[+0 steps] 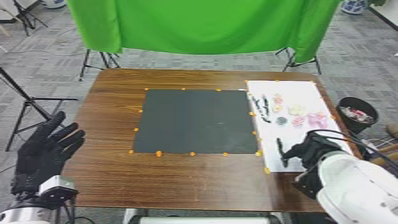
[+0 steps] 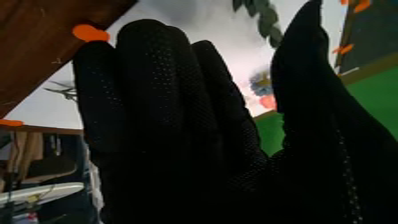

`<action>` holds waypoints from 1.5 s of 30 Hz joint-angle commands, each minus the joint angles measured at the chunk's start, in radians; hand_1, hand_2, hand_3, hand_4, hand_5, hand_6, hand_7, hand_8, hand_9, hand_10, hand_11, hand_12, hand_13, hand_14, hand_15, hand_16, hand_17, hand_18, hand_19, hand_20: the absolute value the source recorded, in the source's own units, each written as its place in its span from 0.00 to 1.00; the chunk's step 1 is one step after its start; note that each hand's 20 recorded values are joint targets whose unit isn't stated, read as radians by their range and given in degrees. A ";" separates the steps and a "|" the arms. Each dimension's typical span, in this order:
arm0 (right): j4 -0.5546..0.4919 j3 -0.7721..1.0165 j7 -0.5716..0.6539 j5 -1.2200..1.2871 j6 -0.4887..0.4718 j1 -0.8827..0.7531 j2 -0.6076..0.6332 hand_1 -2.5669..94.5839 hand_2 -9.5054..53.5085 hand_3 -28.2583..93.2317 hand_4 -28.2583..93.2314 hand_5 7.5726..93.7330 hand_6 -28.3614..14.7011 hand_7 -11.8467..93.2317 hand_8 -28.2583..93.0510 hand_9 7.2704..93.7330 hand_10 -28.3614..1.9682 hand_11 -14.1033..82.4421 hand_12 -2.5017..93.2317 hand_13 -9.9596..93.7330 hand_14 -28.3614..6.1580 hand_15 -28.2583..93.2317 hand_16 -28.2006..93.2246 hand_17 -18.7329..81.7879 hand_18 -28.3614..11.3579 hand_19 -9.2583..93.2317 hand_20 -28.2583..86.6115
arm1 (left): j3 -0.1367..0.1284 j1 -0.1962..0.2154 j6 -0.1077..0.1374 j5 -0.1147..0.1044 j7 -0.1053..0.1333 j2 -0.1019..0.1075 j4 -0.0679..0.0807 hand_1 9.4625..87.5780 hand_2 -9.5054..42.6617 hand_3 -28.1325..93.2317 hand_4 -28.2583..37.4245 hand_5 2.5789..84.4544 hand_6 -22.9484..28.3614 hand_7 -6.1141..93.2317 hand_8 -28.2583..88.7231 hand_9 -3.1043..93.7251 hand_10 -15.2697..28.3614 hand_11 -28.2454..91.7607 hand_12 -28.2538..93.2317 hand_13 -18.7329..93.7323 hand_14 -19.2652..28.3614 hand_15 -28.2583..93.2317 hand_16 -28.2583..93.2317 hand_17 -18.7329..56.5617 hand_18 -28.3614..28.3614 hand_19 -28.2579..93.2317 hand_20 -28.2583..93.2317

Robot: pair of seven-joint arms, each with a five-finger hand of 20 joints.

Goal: Arrange flowers

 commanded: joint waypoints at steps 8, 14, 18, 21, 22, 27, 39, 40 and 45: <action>0.041 -0.141 0.041 -0.076 -0.038 0.081 0.008 0.44 0.09 0.83 0.08 0.68 0.31 0.28 0.18 0.74 0.18 0.49 0.22 0.76 0.32 0.73 0.31 0.69 0.24 1.00 0.14 | -0.007 -0.016 -0.012 0.041 -0.060 -0.050 -0.006 0.25 0.29 0.76 0.11 0.40 0.62 0.16 0.18 0.36 0.79 0.45 0.33 0.34 0.95 0.66 0.14 0.14 0.94 0.61 0.25; 0.068 -0.204 0.051 -0.100 -0.040 0.124 0.007 0.44 0.09 0.82 0.08 0.68 0.31 0.28 0.18 0.74 0.18 0.49 0.22 0.76 0.32 0.73 0.31 0.69 0.24 1.00 0.14 | -0.002 -0.018 -0.011 0.033 -0.051 -0.036 -0.003 0.25 0.29 0.76 0.11 0.40 0.62 0.16 0.18 0.36 0.80 0.46 0.33 0.34 0.95 0.66 0.14 0.14 0.94 0.61 0.25; 0.088 -0.286 0.063 -0.152 -0.065 0.167 0.013 0.43 0.09 0.83 0.08 0.69 0.32 0.28 0.18 0.74 0.19 0.49 0.22 0.77 0.33 0.73 0.31 0.69 0.25 1.00 0.14 | 0.002 -0.025 -0.013 0.032 -0.049 -0.031 0.001 0.25 0.29 0.76 0.11 0.40 0.62 0.16 0.18 0.36 0.79 0.46 0.33 0.34 0.95 0.66 0.14 0.14 0.94 0.61 0.25; 0.101 -0.364 0.073 -0.192 -0.083 0.199 0.018 0.44 0.09 0.83 0.08 0.70 0.33 0.29 0.18 0.75 0.20 0.50 0.22 0.78 0.35 0.73 0.31 0.70 0.25 1.00 0.15 | 0.000 -0.028 -0.018 0.041 -0.057 -0.038 0.002 0.25 0.29 0.76 0.11 0.40 0.62 0.16 0.18 0.36 0.79 0.46 0.33 0.34 0.95 0.66 0.14 0.14 0.94 0.61 0.25; 0.111 -0.384 0.069 -0.193 -0.087 0.212 0.014 0.44 0.09 0.83 0.08 0.70 0.33 0.29 0.18 0.75 0.20 0.50 0.22 0.78 0.35 0.73 0.31 0.70 0.25 1.00 0.15 | 0.001 -0.019 -0.012 0.032 -0.040 -0.031 0.000 0.25 0.29 0.76 0.11 0.40 0.62 0.16 0.18 0.36 0.79 0.46 0.33 0.34 0.95 0.66 0.14 0.14 0.94 0.61 0.25; 0.133 -0.436 0.080 -0.196 -0.105 0.220 0.008 0.45 0.08 0.83 0.08 0.70 0.34 0.29 0.18 0.76 0.22 0.50 0.22 0.78 0.36 0.73 0.32 0.71 0.27 1.00 0.16 | -0.002 -0.029 -0.022 0.045 -0.063 -0.043 0.004 0.25 0.29 0.76 0.11 0.40 0.62 0.16 0.18 0.36 0.80 0.46 0.33 0.34 0.95 0.66 0.14 0.14 0.94 0.61 0.25; 0.162 -0.498 0.082 -0.181 -0.108 0.212 -0.005 0.47 0.08 0.83 0.07 0.72 0.36 0.30 0.18 0.77 0.25 0.51 0.23 0.80 0.39 0.73 0.32 0.72 0.27 1.00 0.18 | -0.013 -0.045 -0.043 0.086 -0.124 -0.093 0.003 0.25 0.29 0.76 0.11 0.40 0.62 0.16 0.18 0.36 0.80 0.45 0.33 0.34 0.95 0.66 0.14 0.14 0.94 0.61 0.25; 0.167 -0.512 0.079 -0.186 -0.098 0.221 -0.003 0.48 0.08 0.83 0.07 0.72 0.37 0.31 0.19 0.78 0.25 0.51 0.23 0.80 0.39 0.73 0.33 0.72 0.28 1.00 0.18 | -0.012 -0.050 -0.043 0.089 -0.128 -0.097 0.003 0.25 0.29 0.76 0.11 0.40 0.62 0.16 0.18 0.36 0.80 0.45 0.33 0.34 0.95 0.66 0.14 0.14 0.94 0.61 0.25; 0.187 -0.539 0.080 -0.193 -0.088 0.241 -0.011 0.57 0.02 0.80 0.05 0.75 0.40 0.30 0.36 0.81 0.35 0.48 0.28 0.83 0.45 0.74 0.34 0.74 0.31 1.00 0.23 | -0.015 -0.063 -0.049 0.104 -0.156 -0.114 0.002 0.25 0.29 0.76 0.11 0.40 0.62 0.16 0.18 0.36 0.80 0.45 0.33 0.34 0.95 0.66 0.14 0.14 0.94 0.61 0.25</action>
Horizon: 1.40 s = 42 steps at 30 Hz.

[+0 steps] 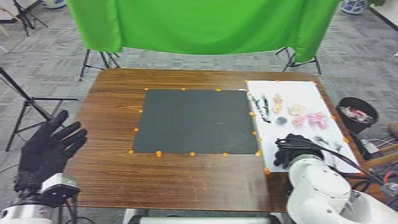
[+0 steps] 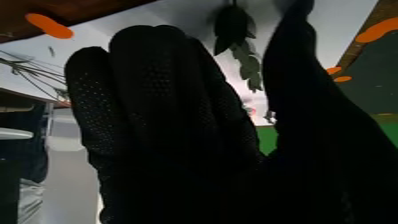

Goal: Arrange flowers

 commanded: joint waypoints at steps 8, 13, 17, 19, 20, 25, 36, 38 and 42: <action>0.104 -0.127 -0.019 0.030 0.052 -0.030 -0.027 0.63 0.04 0.80 0.05 0.81 0.46 0.31 0.37 0.89 0.46 0.44 0.33 0.88 0.53 0.72 0.35 0.78 0.34 1.00 0.29 | -0.004 -0.013 -0.022 0.028 -0.045 -0.040 0.000 0.25 0.29 0.76 0.11 0.40 0.62 0.16 0.18 0.36 0.79 0.45 0.33 0.34 0.95 0.66 0.14 0.14 0.94 0.61 0.25; 0.106 -0.131 -0.028 0.032 0.080 -0.027 -0.028 0.64 0.04 0.81 0.04 0.83 0.49 0.31 0.38 0.92 0.48 0.45 0.33 0.91 0.55 0.72 0.36 0.79 0.35 1.00 0.33 | -0.005 -0.012 -0.023 0.029 -0.047 -0.044 0.000 0.25 0.29 0.76 0.11 0.40 0.62 0.16 0.18 0.36 0.80 0.46 0.33 0.34 0.95 0.66 0.14 0.14 0.94 0.61 0.25; 0.110 -0.146 -0.035 0.018 0.100 -0.019 -0.025 0.63 0.05 0.82 0.05 0.84 0.50 0.32 0.41 0.92 0.48 0.48 0.31 0.92 0.58 0.72 0.37 0.80 0.35 1.00 0.37 | -0.008 -0.013 -0.025 0.033 -0.053 -0.049 -0.001 0.25 0.29 0.76 0.11 0.40 0.62 0.16 0.18 0.36 0.80 0.46 0.33 0.34 0.95 0.66 0.14 0.14 0.94 0.61 0.25; 0.112 -0.152 -0.037 0.010 0.120 -0.016 -0.020 0.62 0.06 0.83 0.05 0.84 0.51 0.33 0.43 0.92 0.48 0.49 0.32 0.92 0.59 0.73 0.37 0.80 0.35 1.00 0.39 | -0.007 -0.011 -0.022 0.032 -0.052 -0.047 -0.001 0.25 0.29 0.76 0.11 0.40 0.62 0.16 0.18 0.36 0.80 0.46 0.33 0.34 0.95 0.66 0.14 0.14 0.94 0.61 0.25; 0.111 -0.152 -0.042 0.007 0.130 -0.018 -0.017 0.62 0.06 0.83 0.06 0.84 0.51 0.33 0.43 0.92 0.48 0.50 0.32 0.92 0.59 0.73 0.38 0.80 0.35 1.00 0.40 | -0.006 -0.011 -0.021 0.031 -0.051 -0.048 -0.002 0.25 0.29 0.76 0.11 0.40 0.62 0.16 0.18 0.36 0.80 0.46 0.33 0.34 0.95 0.66 0.14 0.14 0.94 0.61 0.25; 0.111 -0.154 -0.043 -0.008 0.149 -0.010 -0.007 0.59 0.06 0.85 0.07 0.83 0.53 0.37 0.44 0.92 0.49 0.54 0.31 0.92 0.61 0.76 0.38 0.80 0.35 1.00 0.45 | -0.003 0.002 -0.010 0.010 -0.024 -0.028 -0.003 0.25 0.29 0.76 0.11 0.40 0.62 0.16 0.18 0.36 0.80 0.46 0.33 0.34 0.95 0.66 0.14 0.14 0.94 0.61 0.25; 0.106 -0.157 -0.056 -0.046 0.198 0.050 0.017 0.57 0.06 0.87 0.12 0.83 0.54 0.41 0.45 0.91 0.48 0.59 0.31 0.92 0.61 0.79 0.38 0.81 0.32 1.00 0.54 | 0.008 0.025 0.015 -0.050 0.079 0.047 0.002 0.25 0.29 0.76 0.11 0.40 0.62 0.16 0.18 0.36 0.79 0.46 0.33 0.34 0.95 0.66 0.14 0.14 0.94 0.61 0.25; 0.103 -0.164 -0.061 -0.051 0.203 0.073 0.023 0.56 0.06 0.87 0.13 0.82 0.54 0.42 0.45 0.91 0.48 0.60 0.31 0.92 0.61 0.79 0.38 0.81 0.32 1.00 0.55 | 0.009 0.027 0.016 -0.054 0.089 0.054 0.003 0.25 0.29 0.76 0.11 0.41 0.62 0.16 0.18 0.36 0.79 0.45 0.33 0.34 0.95 0.66 0.14 0.14 0.94 0.61 0.25; 0.093 -0.174 -0.061 -0.062 0.222 0.113 0.039 0.56 0.06 0.88 0.13 0.82 0.55 0.42 0.45 0.91 0.49 0.61 0.31 0.93 0.61 0.80 0.38 0.81 0.32 1.00 0.56 | 0.011 0.019 0.014 -0.055 0.098 0.064 0.008 0.25 0.29 0.76 0.11 0.40 0.62 0.16 0.18 0.36 0.80 0.45 0.33 0.34 0.95 0.66 0.14 0.14 0.94 0.61 0.25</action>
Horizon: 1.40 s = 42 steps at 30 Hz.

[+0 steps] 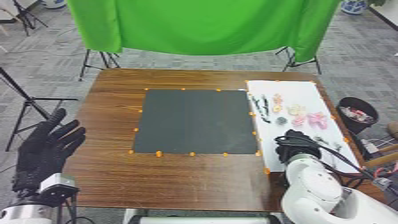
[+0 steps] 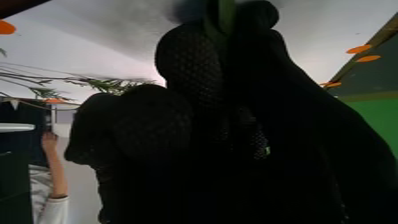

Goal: Arrange flowers

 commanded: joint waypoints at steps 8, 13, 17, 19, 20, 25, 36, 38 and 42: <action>-0.022 -0.046 -0.021 0.004 0.041 0.082 0.031 0.55 0.06 0.88 0.15 0.83 0.55 0.43 0.45 0.91 0.48 0.62 0.31 0.93 0.61 0.81 0.38 0.81 0.31 1.00 0.58 | 0.006 0.018 0.021 -0.039 0.061 0.061 0.008 0.25 0.29 0.76 0.11 0.40 0.62 0.16 0.18 0.36 0.80 0.45 0.33 0.34 0.95 0.66 0.14 0.14 0.94 0.61 0.25; -0.042 -0.031 -0.023 -0.002 0.037 0.098 0.037 0.55 0.06 0.88 0.15 0.83 0.55 0.43 0.45 0.91 0.49 0.62 0.31 0.93 0.61 0.81 0.38 0.82 0.30 1.00 0.58 | 0.002 0.023 0.022 -0.030 0.052 0.051 0.004 0.25 0.29 0.76 0.11 0.40 0.62 0.16 0.18 0.36 0.80 0.45 0.33 0.34 0.95 0.66 0.14 0.14 0.94 0.61 0.25; -0.059 -0.039 -0.043 0.007 0.027 0.139 0.040 0.55 0.05 0.88 0.15 0.83 0.55 0.43 0.45 0.91 0.49 0.63 0.31 0.93 0.61 0.81 0.38 0.82 0.30 1.00 0.59 | -0.001 0.037 0.030 -0.045 0.073 0.062 0.001 0.25 0.29 0.76 0.11 0.40 0.62 0.16 0.18 0.36 0.80 0.45 0.33 0.34 0.95 0.66 0.14 0.14 0.94 0.61 0.25; -0.067 -0.053 -0.050 0.016 0.025 0.174 0.040 0.55 0.05 0.89 0.15 0.83 0.55 0.43 0.45 0.92 0.48 0.63 0.31 0.93 0.61 0.81 0.38 0.82 0.30 1.00 0.59 | -0.009 0.043 0.030 -0.041 0.069 0.057 -0.001 0.25 0.29 0.76 0.11 0.40 0.62 0.15 0.18 0.36 0.80 0.45 0.33 0.34 0.95 0.66 0.14 0.14 0.94 0.61 0.25; -0.068 -0.061 -0.055 0.018 0.020 0.195 0.035 0.55 0.05 0.89 0.15 0.83 0.55 0.43 0.45 0.92 0.48 0.63 0.31 0.93 0.61 0.81 0.38 0.82 0.30 1.00 0.59 | -0.012 0.048 0.032 -0.045 0.075 0.060 -0.003 0.25 0.29 0.76 0.11 0.40 0.62 0.15 0.18 0.36 0.80 0.45 0.33 0.34 0.95 0.66 0.14 0.14 0.94 0.61 0.25; -0.073 -0.102 -0.083 0.029 0.006 0.293 0.006 0.55 0.05 0.89 0.15 0.83 0.54 0.43 0.45 0.92 0.49 0.62 0.31 0.94 0.62 0.81 0.38 0.82 0.30 1.00 0.59 | -0.019 0.068 0.043 -0.066 0.104 0.082 -0.009 0.25 0.29 0.76 0.11 0.40 0.62 0.16 0.18 0.36 0.80 0.45 0.33 0.34 0.95 0.66 0.14 0.14 0.94 0.61 0.25; 0.023 -0.228 -0.170 0.092 -0.094 0.515 -0.235 0.55 0.04 0.89 0.16 0.84 0.55 0.42 0.45 0.92 0.49 0.62 0.32 0.94 0.62 0.81 0.38 0.83 0.30 1.00 0.59 | -0.063 0.103 0.046 -0.034 0.062 0.015 -0.030 0.25 0.29 0.76 0.11 0.40 0.62 0.15 0.18 0.36 0.79 0.45 0.33 0.34 0.95 0.66 0.14 0.14 0.94 0.61 0.25; 0.055 -0.248 -0.183 0.097 -0.118 0.541 -0.293 0.55 0.04 0.89 0.16 0.84 0.55 0.42 0.45 0.93 0.49 0.62 0.32 0.94 0.62 0.81 0.38 0.83 0.30 1.00 0.59 | -0.073 0.096 0.039 -0.015 0.030 -0.005 -0.032 0.25 0.29 0.76 0.11 0.40 0.62 0.15 0.18 0.36 0.79 0.45 0.33 0.34 0.95 0.66 0.14 0.14 0.94 0.61 0.25; 0.128 -0.280 -0.205 0.111 -0.146 0.574 -0.405 0.55 0.04 0.89 0.16 0.84 0.55 0.42 0.45 0.93 0.49 0.62 0.32 0.94 0.62 0.81 0.39 0.83 0.30 1.00 0.59 | -0.088 0.079 0.033 0.010 -0.016 -0.022 -0.037 0.25 0.29 0.76 0.11 0.40 0.62 0.16 0.18 0.36 0.79 0.45 0.33 0.34 0.95 0.66 0.14 0.14 0.94 0.61 0.25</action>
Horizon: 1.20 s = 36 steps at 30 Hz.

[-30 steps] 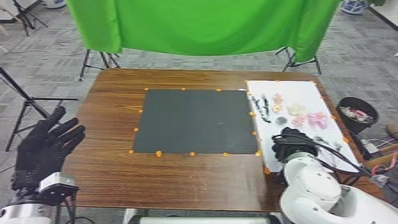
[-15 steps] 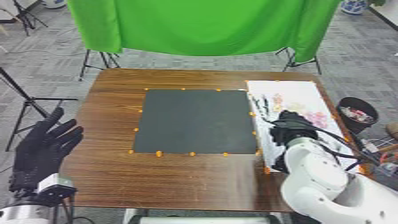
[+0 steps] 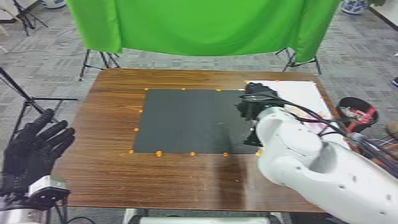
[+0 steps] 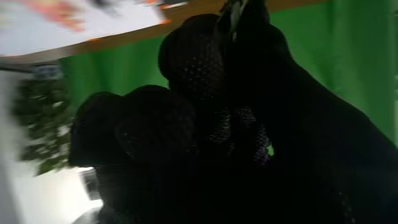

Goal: Arrange flowers

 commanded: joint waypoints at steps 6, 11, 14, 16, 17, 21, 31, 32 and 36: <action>0.217 -0.094 -0.046 0.049 -0.076 0.121 -0.373 0.54 0.04 0.89 0.16 0.84 0.55 0.42 0.45 0.93 0.50 0.62 0.32 0.94 0.62 0.81 0.39 0.83 0.30 1.00 0.58 | -0.031 -0.107 -0.047 0.121 -0.212 -0.105 0.000 0.25 0.29 0.76 0.11 0.40 0.62 0.16 0.18 0.36 0.79 0.46 0.33 0.34 0.95 0.66 0.14 0.14 0.94 0.61 0.25; 0.321 -0.143 -0.055 0.086 -0.080 0.151 -0.455 0.54 0.04 0.89 0.15 0.84 0.55 0.42 0.45 0.93 0.50 0.62 0.32 0.94 0.62 0.81 0.39 0.83 0.30 1.00 0.59 | -0.020 -0.150 -0.059 0.132 -0.235 -0.103 0.009 0.25 0.29 0.76 0.11 0.40 0.62 0.16 0.18 0.36 0.79 0.46 0.33 0.34 0.95 0.66 0.14 0.14 0.94 0.61 0.25; 0.383 -0.166 -0.044 0.108 -0.112 0.161 -0.505 0.55 0.04 0.89 0.15 0.84 0.55 0.42 0.45 0.93 0.50 0.62 0.32 0.94 0.62 0.81 0.39 0.83 0.30 1.00 0.58 | -0.030 -0.137 -0.045 0.123 -0.212 -0.090 0.002 0.25 0.29 0.76 0.11 0.40 0.62 0.16 0.18 0.36 0.79 0.45 0.33 0.34 0.95 0.66 0.14 0.14 0.94 0.61 0.25; 0.411 -0.185 -0.025 0.151 -0.090 0.179 -0.520 0.54 0.04 0.89 0.15 0.84 0.55 0.42 0.45 0.93 0.50 0.62 0.32 0.94 0.62 0.81 0.39 0.83 0.30 1.00 0.58 | -0.020 -0.155 -0.046 0.126 -0.213 -0.080 0.007 0.25 0.29 0.76 0.11 0.40 0.62 0.16 0.18 0.36 0.79 0.45 0.33 0.34 0.95 0.66 0.14 0.14 0.94 0.61 0.25; 0.425 -0.178 -0.024 0.144 -0.097 0.173 -0.531 0.54 0.04 0.89 0.15 0.84 0.56 0.42 0.45 0.93 0.50 0.62 0.32 0.94 0.62 0.81 0.39 0.83 0.30 1.00 0.59 | -0.016 -0.163 -0.047 0.126 -0.220 -0.080 0.008 0.25 0.29 0.76 0.11 0.40 0.62 0.16 0.18 0.36 0.80 0.45 0.33 0.34 0.95 0.66 0.14 0.14 0.94 0.61 0.25; 0.464 -0.199 -0.007 0.167 -0.077 0.183 -0.549 0.55 0.04 0.89 0.14 0.84 0.56 0.42 0.45 0.92 0.50 0.62 0.32 0.94 0.62 0.81 0.39 0.82 0.30 1.00 0.59 | 0.009 -0.202 -0.063 0.138 -0.232 -0.084 0.020 0.25 0.29 0.76 0.11 0.40 0.62 0.16 0.18 0.36 0.79 0.45 0.33 0.34 0.95 0.66 0.14 0.14 0.94 0.61 0.25; 0.498 -0.230 0.040 0.229 -0.036 0.183 -0.558 0.55 0.05 0.88 0.14 0.83 0.56 0.42 0.44 0.92 0.50 0.62 0.31 0.93 0.61 0.81 0.39 0.82 0.30 1.00 0.58 | 0.061 -0.322 -0.101 0.168 -0.296 -0.086 0.061 0.25 0.29 0.76 0.11 0.40 0.62 0.16 0.18 0.36 0.79 0.45 0.33 0.34 0.95 0.66 0.14 0.14 0.94 0.61 0.25; 0.498 -0.235 0.039 0.235 -0.030 0.187 -0.556 0.55 0.05 0.88 0.14 0.83 0.56 0.42 0.44 0.92 0.50 0.62 0.31 0.93 0.61 0.80 0.39 0.82 0.30 1.00 0.58 | 0.064 -0.334 -0.104 0.170 -0.302 -0.086 0.065 0.25 0.29 0.76 0.11 0.40 0.62 0.16 0.18 0.36 0.79 0.45 0.33 0.34 0.95 0.66 0.14 0.14 0.94 0.61 0.25; 0.496 -0.237 0.061 0.268 -0.008 0.185 -0.549 0.55 0.04 0.88 0.15 0.84 0.56 0.42 0.43 0.92 0.50 0.62 0.31 0.93 0.60 0.80 0.39 0.81 0.30 1.00 0.57 | 0.077 -0.385 -0.134 0.194 -0.356 -0.105 0.084 0.25 0.29 0.76 0.11 0.40 0.62 0.16 0.18 0.36 0.80 0.45 0.33 0.34 0.95 0.66 0.14 0.14 0.94 0.61 0.25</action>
